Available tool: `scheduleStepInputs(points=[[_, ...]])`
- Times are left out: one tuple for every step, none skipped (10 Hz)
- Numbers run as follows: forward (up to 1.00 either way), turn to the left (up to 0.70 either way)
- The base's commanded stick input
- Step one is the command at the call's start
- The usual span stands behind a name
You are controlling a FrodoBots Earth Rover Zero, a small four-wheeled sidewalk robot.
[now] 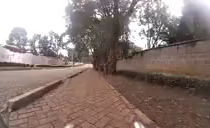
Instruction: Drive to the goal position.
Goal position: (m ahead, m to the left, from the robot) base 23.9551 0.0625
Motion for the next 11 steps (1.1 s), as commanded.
scheduleStepInputs(points=[[0.5, 0.0], [0.5, 0.0], [0.5, 0.17], [0.5, 0.15], [0.5, 0.03], [0.5, 0.09], [0.5, 0.5], [0.5, 0.5], [0.5, 0.5], [0.5, 0.5], [0.5, 0.5]])
